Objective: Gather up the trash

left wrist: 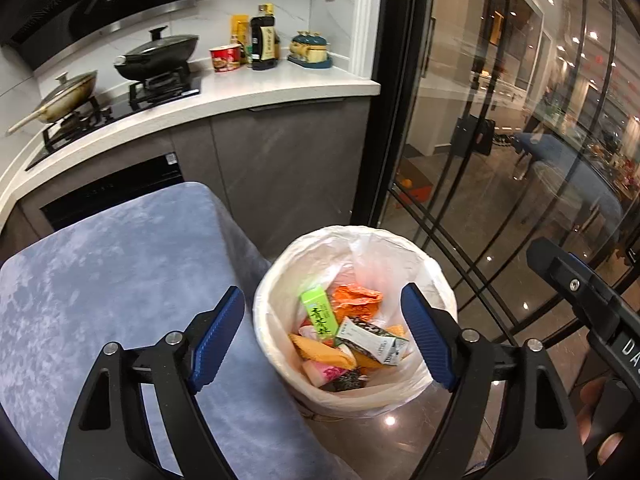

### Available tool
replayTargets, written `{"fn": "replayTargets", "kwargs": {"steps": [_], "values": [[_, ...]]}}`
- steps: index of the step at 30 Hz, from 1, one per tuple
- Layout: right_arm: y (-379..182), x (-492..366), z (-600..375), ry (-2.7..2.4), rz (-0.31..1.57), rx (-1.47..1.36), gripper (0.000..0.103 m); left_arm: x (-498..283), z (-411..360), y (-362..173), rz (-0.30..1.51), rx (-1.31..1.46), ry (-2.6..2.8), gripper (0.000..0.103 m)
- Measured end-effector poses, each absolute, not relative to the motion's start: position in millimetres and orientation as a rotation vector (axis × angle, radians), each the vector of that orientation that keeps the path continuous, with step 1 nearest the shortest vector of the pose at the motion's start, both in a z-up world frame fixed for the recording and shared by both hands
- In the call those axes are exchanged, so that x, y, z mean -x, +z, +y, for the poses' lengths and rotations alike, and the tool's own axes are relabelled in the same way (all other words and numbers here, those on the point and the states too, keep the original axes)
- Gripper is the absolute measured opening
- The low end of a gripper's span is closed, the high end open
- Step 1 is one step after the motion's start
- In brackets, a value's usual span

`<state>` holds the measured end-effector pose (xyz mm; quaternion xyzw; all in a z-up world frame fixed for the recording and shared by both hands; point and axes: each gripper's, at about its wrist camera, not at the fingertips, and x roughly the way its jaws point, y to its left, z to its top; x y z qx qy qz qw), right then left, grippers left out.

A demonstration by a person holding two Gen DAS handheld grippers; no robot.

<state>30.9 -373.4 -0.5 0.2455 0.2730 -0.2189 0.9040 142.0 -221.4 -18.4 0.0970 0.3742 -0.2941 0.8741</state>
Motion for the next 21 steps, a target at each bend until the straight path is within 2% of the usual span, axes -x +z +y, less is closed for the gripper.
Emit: {"fn": "replayTargets", "kwargs": {"steps": [7,12,21], "values": [[3,-29,-354,-0.426,0.590,-0.446,0.080,-134,-196,-13,0.761,-0.201,-0.555,0.086],[6,-26,-337,-0.406,0.608,-0.416,0.084,-129,-178,-9,0.756,-0.196,-0.523,0.088],[6,-20,-310,-0.373,0.653,-0.341,0.085,-117,-149,-11,0.757,-0.197,-0.466,0.093]]}}
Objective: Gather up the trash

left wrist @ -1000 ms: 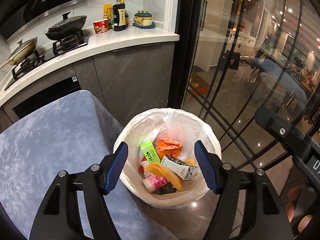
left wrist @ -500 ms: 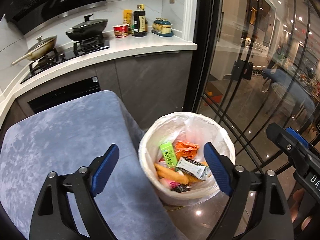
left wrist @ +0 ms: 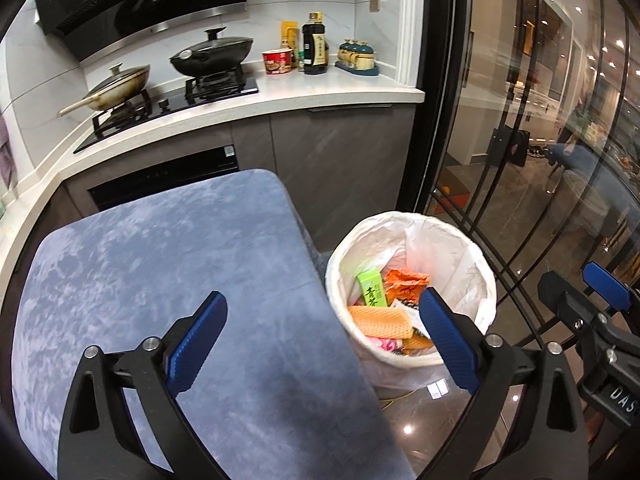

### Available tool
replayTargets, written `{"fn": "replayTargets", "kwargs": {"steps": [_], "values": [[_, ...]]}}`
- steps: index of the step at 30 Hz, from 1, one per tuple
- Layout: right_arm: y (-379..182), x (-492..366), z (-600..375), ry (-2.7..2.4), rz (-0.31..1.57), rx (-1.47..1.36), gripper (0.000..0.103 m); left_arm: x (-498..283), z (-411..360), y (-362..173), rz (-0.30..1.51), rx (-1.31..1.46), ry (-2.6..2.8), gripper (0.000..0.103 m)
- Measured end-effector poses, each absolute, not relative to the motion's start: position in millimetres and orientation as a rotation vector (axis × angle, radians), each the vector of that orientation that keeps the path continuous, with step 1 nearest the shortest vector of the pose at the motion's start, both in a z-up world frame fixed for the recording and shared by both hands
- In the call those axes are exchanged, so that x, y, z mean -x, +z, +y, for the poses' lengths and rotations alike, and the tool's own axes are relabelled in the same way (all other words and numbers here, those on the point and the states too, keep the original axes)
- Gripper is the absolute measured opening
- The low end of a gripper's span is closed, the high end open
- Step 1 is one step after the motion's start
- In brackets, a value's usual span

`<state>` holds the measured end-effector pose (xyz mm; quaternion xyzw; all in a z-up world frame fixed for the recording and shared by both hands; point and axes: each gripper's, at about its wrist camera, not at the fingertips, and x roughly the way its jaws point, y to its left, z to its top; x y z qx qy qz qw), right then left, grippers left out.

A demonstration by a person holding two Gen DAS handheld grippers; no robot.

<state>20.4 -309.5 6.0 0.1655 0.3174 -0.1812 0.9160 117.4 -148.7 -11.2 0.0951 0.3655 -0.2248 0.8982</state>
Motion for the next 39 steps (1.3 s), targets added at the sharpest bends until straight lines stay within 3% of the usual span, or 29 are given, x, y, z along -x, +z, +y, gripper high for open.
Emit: {"fn": "replayTargets", "kwargs": {"steps": [5,8,39], "values": [[4,-15,-299,-0.353,0.674,-0.331,0.085,-111,-137,-15,0.767,-0.196,-0.442,0.093],[3,-13,-294,-0.339,0.682,-0.325,0.097,-107,-130,-19,0.775,-0.202,-0.427,0.093],[-18,20,-263,-0.334,0.753,-0.229,0.097,-60,-108,-42,0.830,-0.244,-0.402,0.096]]}}
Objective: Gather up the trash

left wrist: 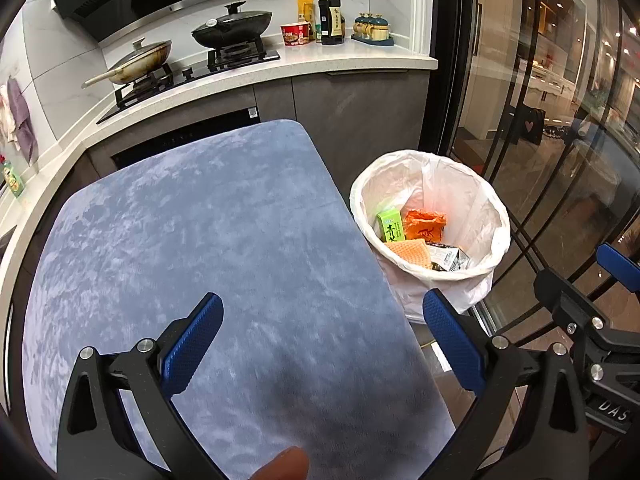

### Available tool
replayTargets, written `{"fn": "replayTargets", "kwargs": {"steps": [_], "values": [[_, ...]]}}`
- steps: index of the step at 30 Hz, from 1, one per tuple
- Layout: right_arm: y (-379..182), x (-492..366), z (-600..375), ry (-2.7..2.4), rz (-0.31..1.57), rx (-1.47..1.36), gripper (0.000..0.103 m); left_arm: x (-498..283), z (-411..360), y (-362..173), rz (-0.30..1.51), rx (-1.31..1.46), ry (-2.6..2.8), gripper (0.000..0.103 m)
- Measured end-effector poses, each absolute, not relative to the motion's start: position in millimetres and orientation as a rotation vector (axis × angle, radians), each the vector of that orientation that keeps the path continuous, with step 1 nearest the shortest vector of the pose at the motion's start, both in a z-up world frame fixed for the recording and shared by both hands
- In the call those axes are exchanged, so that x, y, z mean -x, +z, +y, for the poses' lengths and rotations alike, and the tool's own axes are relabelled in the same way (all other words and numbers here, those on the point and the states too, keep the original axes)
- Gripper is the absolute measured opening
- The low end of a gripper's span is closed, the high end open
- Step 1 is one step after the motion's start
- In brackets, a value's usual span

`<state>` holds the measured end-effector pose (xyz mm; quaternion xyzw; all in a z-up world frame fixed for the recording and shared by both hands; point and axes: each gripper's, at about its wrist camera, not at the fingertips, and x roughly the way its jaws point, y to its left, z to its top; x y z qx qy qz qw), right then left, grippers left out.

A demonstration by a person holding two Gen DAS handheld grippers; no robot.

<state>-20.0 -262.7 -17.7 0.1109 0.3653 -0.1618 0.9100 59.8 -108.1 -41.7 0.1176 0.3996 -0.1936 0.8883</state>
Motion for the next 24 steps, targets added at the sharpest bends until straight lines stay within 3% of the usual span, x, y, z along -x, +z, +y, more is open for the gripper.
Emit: {"fn": "replayTargets", "kwargs": {"steps": [24], "values": [[-31,32,-267,-0.332,0.782,-0.242,0.097,-46,-109,-49,0.836,-0.255,-0.381,0.096]]}}
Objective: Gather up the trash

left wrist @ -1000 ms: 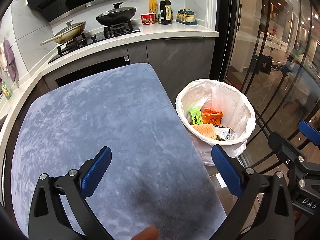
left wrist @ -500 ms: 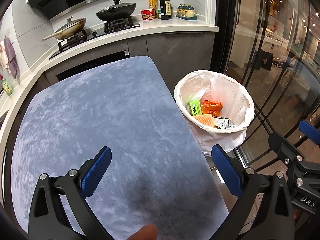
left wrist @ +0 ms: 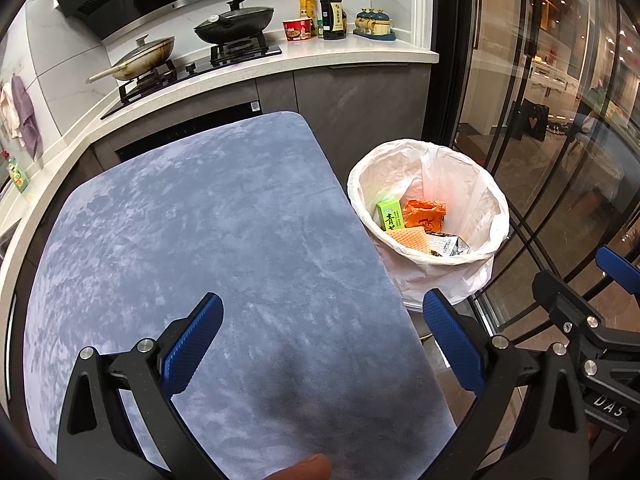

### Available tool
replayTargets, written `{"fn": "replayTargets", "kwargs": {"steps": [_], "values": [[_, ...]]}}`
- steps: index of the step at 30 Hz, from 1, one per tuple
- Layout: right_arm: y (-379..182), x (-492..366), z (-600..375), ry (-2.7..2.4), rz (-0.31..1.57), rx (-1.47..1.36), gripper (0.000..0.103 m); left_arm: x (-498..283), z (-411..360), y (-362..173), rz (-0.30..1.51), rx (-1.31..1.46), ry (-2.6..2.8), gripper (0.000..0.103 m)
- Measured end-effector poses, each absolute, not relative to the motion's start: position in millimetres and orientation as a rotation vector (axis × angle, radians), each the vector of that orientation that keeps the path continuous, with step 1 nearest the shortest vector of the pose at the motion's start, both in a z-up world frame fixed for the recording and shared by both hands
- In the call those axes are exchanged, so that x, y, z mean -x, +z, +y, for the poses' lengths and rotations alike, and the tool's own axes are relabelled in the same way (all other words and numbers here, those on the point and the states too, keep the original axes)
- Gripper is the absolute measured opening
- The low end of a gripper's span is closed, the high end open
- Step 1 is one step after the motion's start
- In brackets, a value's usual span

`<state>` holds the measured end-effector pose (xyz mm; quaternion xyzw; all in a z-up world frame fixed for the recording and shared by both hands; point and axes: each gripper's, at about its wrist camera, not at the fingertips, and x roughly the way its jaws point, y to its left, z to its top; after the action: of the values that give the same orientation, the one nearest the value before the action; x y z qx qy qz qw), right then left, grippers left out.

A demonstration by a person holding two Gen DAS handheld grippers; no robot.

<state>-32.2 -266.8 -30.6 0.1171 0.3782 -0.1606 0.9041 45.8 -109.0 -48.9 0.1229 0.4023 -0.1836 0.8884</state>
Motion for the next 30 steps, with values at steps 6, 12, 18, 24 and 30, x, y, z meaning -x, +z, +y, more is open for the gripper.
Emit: {"fn": "replayTargets", "kwargs": {"steps": [6,12,18,24,30], "values": [[-32.5,33.4,-268.7,-0.338,0.783,-0.243,0.097,-44.6,-113.0,-50.2,0.838,-0.261,-0.376,0.096],[-34.3,33.5,-269.6,-0.339,0.786,-0.239,0.097,-44.6,-114.4,-50.8,0.842,-0.261,-0.373,0.096],[-34.9,33.5,-269.4,-0.338,0.786,-0.241,0.097,-44.7,-113.9,-51.2,0.842,-0.262,-0.365,0.096],[-33.9,33.6,-269.3,-0.339,0.785,-0.238,0.097,-44.5,-113.7,-51.8,0.842,-0.261,-0.361,0.096],[-38.8,33.4,-269.8,-0.342,0.789,-0.234,0.097,-44.5,-113.8,-52.1,0.843,-0.263,-0.362,0.095]]}}
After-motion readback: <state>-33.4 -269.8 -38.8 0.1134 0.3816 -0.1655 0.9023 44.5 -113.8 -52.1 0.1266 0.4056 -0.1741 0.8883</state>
